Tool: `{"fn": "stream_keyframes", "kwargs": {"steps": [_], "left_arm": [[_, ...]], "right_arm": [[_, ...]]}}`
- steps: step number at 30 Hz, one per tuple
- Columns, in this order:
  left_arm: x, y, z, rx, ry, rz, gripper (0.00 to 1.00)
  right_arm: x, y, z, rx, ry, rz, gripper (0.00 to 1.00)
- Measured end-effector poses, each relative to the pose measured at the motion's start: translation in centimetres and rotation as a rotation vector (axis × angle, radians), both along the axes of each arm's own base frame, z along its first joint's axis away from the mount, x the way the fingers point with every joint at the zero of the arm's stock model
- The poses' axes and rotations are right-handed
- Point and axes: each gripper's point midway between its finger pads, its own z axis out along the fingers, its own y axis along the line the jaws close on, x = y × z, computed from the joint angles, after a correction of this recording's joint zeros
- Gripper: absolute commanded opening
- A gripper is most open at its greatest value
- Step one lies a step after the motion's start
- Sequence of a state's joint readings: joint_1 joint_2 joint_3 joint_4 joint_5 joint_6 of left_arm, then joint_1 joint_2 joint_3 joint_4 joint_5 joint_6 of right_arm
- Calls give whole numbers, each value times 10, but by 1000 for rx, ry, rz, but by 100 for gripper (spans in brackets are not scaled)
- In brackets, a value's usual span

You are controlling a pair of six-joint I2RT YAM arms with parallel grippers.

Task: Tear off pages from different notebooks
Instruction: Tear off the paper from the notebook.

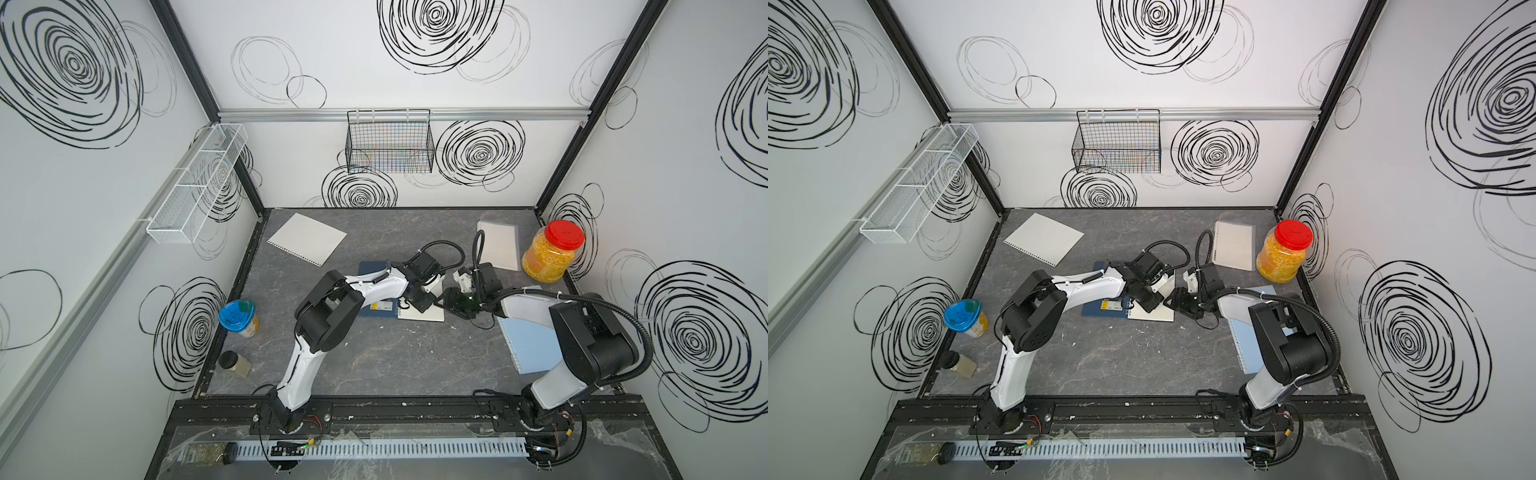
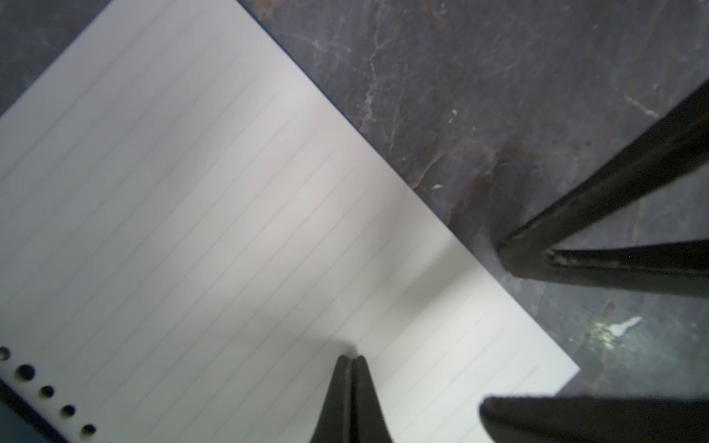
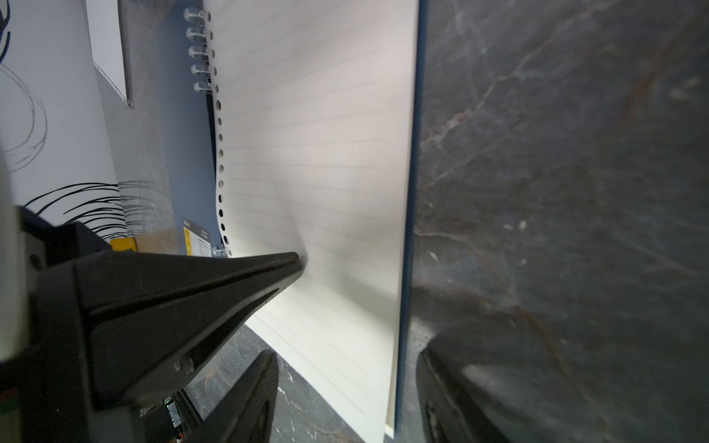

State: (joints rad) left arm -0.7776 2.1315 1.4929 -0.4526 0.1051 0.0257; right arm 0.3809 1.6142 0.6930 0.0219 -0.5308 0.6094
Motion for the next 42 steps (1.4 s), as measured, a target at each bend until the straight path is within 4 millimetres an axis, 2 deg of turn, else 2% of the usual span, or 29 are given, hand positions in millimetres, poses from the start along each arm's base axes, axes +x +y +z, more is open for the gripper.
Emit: {"fn": "stream_keyframes", "kwargs": {"steps": [7, 26, 42], "left_arm": [[0, 0, 0, -1, 2, -1, 0], [-1, 0, 0, -2, 3, -2, 0], [-1, -1, 0, -18, 5, -3, 0]], "right_arm": [[-3, 8, 3, 22, 1, 14, 58], [-3, 9, 7, 29, -5, 15, 55], [0, 14, 13, 60, -15, 12, 36]]}}
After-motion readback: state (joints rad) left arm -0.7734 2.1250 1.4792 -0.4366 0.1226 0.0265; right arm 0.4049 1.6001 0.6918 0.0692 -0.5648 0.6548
